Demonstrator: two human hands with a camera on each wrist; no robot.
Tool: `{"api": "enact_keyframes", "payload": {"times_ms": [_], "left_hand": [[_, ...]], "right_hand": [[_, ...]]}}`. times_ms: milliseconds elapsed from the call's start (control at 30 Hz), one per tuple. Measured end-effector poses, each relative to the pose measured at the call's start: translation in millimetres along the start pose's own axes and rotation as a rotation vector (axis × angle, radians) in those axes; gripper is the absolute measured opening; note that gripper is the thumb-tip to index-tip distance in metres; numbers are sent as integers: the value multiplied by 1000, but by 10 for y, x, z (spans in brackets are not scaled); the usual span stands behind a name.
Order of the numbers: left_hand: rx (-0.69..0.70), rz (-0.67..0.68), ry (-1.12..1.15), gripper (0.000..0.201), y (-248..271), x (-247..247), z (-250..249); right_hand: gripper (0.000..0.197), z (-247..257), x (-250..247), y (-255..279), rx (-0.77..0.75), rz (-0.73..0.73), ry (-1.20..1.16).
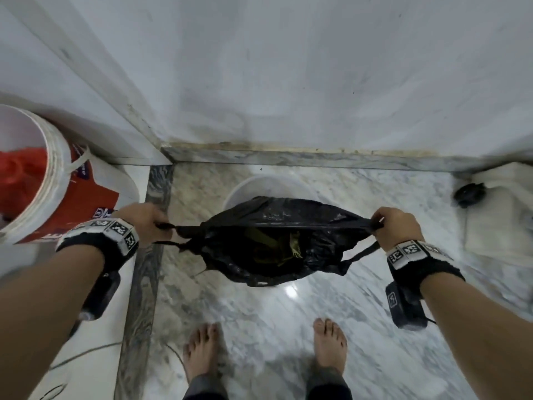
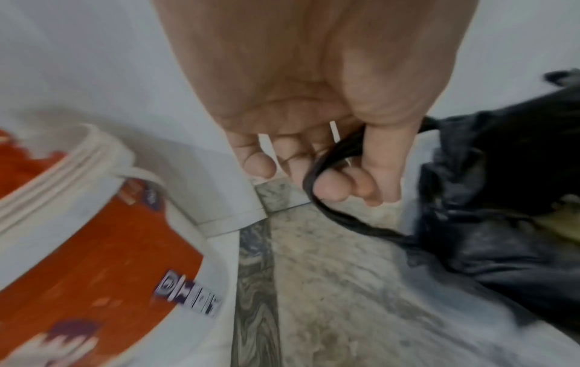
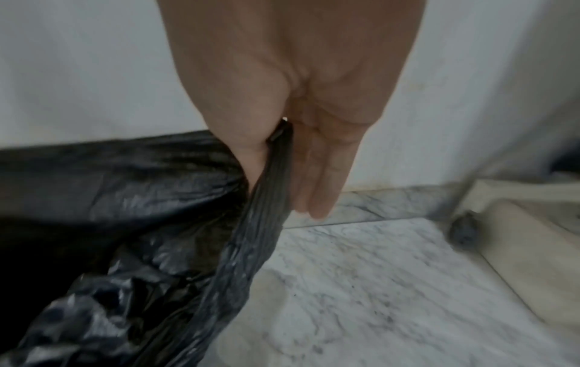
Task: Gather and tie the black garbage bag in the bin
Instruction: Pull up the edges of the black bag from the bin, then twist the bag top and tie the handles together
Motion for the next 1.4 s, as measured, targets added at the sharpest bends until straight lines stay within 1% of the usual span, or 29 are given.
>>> {"api": "enact_keyframes", "payload": {"times_ms": [33,67,133,200,233,267,300,367,400,467,533,567,600,633,700,767,867,967,1133,1167,1233,1333,1400], "left_hand": [[-33,-46,172,17,76,-23,58],[-58,-85,364,12,151,-36,88],[-96,-157,625,5,253,-98,113],[-144,-228,749,9,284,-217,154],[-151,-238,785,12,312,-306,138],[-151,-234,831,11,354,-416,95],[-126,-217,854,5,385,-517,49],[-70,-162,875,28,386,-691,-51],[-59,-151,908,29,405,-765,-153],[-33,-111,943,19,472,-880,-388],[22,-79,956,25,484,-974,-611],[50,-80,961,24,489,-1021,-736],[81,-84,979,17,509,-1069,-888],[119,-74,994,14,519,-1107,-1052],[209,-31,1006,20,504,-1128,-1394],[287,10,995,26,463,-1075,-1673],[336,-18,1060,22,363,-965,-1901],[361,10,1213,20,286,-803,-1920],[343,63,1447,25,248,-572,-1845],[337,75,1473,25,245,-561,-1836],[334,84,1496,18,217,-566,-1827],[360,94,1508,12,171,-620,-1837],[396,136,1498,13,163,-657,-1837]], "right_hand": [[9,-42,-57,33,59,16,-39],[14,-74,-106,69,101,60,-67],[20,-95,-197,155,146,222,-195],[24,-50,-340,265,165,420,-342],[27,-13,-429,298,171,499,-367],[29,28,-530,320,175,556,-368],[31,62,-628,330,173,588,-365],[32,111,-815,333,143,619,-385],[30,140,-907,339,115,633,-439],[23,237,-1094,365,55,633,-657],[21,383,-1296,413,21,609,-904],[21,478,-1394,451,10,625,-993],[20,587,-1475,491,-7,661,-1032],[20,700,-1530,529,-33,694,-1022],[18,938,-1535,608,-83,717,-928],[21,1161,-1434,659,-98,723,-896],[27,1426,-1208,666,-147,684,-869],[35,1562,-1001,636,-191,624,-819],[41,1633,-808,704,-196,645,-801],[41,1652,-806,709,-194,659,-803],[41,1696,-824,702,-185,699,-831],[40,1761,-839,634,-212,729,-831],[33,1784,-804,581,-208,746,-870]]}}
Point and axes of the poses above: each hand's wrist, its own y-axis away from the middle knuckle, its own x-axis out of the palm, z = x × y, the point moved 1 cm from there along -y, towards the middle knuckle, and after that the axes turned 7 degrees about x, right-handed, at the moved point
